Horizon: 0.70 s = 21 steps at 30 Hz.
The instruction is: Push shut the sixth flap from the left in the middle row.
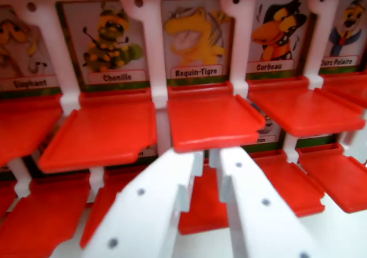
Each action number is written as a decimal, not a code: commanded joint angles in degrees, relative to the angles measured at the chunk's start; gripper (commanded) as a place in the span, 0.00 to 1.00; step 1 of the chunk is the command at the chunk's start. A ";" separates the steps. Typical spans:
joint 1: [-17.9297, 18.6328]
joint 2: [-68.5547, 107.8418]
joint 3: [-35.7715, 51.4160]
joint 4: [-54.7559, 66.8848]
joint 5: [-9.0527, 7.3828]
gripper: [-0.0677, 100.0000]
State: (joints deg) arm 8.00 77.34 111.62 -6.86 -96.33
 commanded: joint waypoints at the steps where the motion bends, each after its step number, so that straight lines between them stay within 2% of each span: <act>1: -0.53 0.26 -6.42 -1.49 -0.26 0.00; 18: -0.18 -5.36 -12.30 -2.37 -0.53 0.00; 21: -0.09 -5.36 -13.10 -2.46 -0.18 0.00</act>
State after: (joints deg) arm 8.00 70.40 105.03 -7.56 -96.33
